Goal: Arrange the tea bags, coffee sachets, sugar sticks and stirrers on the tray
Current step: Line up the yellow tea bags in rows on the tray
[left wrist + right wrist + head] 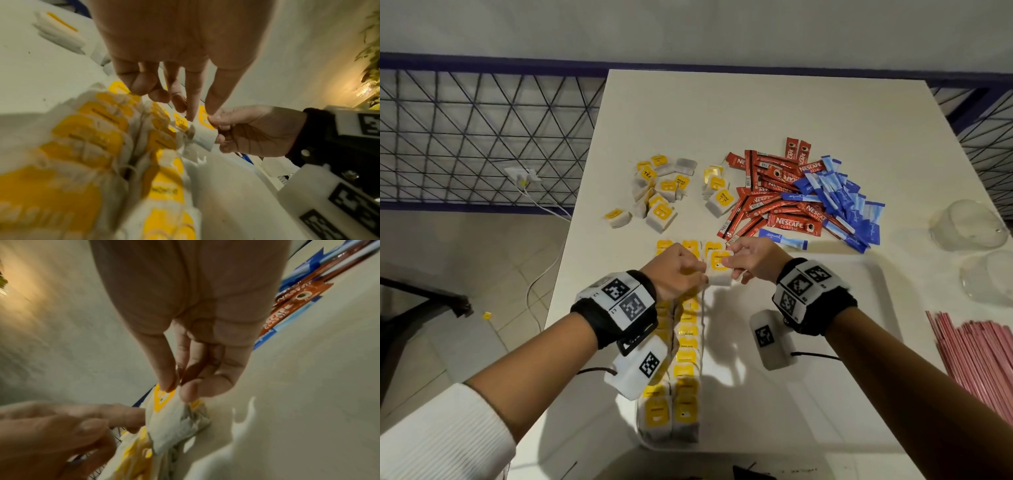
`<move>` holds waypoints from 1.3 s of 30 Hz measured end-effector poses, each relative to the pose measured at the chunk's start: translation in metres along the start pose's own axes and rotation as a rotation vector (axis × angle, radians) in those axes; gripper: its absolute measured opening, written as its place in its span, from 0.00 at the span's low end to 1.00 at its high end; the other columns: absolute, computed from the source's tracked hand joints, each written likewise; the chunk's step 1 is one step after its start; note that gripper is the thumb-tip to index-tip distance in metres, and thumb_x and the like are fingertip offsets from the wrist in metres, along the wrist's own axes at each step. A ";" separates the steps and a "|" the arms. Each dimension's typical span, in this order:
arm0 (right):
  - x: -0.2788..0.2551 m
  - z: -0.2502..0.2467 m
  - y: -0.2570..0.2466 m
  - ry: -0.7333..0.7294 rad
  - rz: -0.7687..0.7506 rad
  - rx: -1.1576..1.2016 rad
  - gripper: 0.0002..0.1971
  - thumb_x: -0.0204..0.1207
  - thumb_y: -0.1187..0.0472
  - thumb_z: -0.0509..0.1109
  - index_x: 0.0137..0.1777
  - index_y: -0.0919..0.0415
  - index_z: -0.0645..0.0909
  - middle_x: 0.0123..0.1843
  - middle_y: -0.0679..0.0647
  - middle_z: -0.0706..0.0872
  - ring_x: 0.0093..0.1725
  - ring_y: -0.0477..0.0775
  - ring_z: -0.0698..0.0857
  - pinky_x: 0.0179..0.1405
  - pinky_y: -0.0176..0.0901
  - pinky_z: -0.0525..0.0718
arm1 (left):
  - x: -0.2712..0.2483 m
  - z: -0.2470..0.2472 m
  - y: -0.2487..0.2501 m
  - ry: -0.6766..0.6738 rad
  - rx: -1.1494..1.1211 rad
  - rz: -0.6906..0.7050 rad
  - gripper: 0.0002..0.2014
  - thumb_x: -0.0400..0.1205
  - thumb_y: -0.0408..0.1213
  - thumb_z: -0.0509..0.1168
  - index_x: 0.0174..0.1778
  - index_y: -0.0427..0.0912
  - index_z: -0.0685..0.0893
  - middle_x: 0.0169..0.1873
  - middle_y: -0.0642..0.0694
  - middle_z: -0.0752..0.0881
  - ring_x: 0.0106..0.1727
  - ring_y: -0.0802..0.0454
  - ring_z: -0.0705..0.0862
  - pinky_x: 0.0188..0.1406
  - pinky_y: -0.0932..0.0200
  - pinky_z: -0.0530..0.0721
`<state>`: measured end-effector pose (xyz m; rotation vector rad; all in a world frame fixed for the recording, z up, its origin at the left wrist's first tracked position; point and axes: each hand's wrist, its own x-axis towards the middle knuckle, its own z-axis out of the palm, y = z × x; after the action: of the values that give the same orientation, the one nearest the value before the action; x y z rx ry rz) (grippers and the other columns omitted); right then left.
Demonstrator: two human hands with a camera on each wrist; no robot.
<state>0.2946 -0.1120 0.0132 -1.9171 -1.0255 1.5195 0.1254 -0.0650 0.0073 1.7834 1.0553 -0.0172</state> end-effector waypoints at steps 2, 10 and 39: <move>0.009 0.001 0.001 0.029 0.034 -0.013 0.12 0.77 0.66 0.68 0.58 0.70 0.77 0.29 0.56 0.79 0.30 0.50 0.77 0.31 0.38 0.77 | 0.004 -0.006 0.000 0.030 0.066 -0.024 0.13 0.79 0.33 0.67 0.58 0.36 0.86 0.47 0.44 0.76 0.49 0.53 0.76 0.59 0.60 0.74; 0.032 0.005 0.008 0.087 0.085 -0.033 0.10 0.74 0.60 0.73 0.53 0.59 0.77 0.32 0.53 0.80 0.29 0.49 0.76 0.32 0.39 0.77 | 0.016 -0.023 0.007 0.118 0.068 -0.112 0.07 0.76 0.34 0.70 0.35 0.51 0.82 0.57 0.38 0.85 0.55 0.44 0.83 0.57 0.56 0.78; 0.084 -0.029 -0.065 0.264 0.068 -0.434 0.24 0.77 0.57 0.68 0.71 0.64 0.72 0.68 0.62 0.78 0.66 0.64 0.79 0.63 0.54 0.79 | 0.038 -0.108 -0.030 0.328 0.234 -0.197 0.29 0.73 0.37 0.74 0.69 0.37 0.73 0.68 0.38 0.70 0.66 0.43 0.75 0.64 0.57 0.72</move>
<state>0.3142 -0.0042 0.0202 -2.3919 -1.2517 1.0955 0.0817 0.0447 0.0194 1.9255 1.5146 0.0339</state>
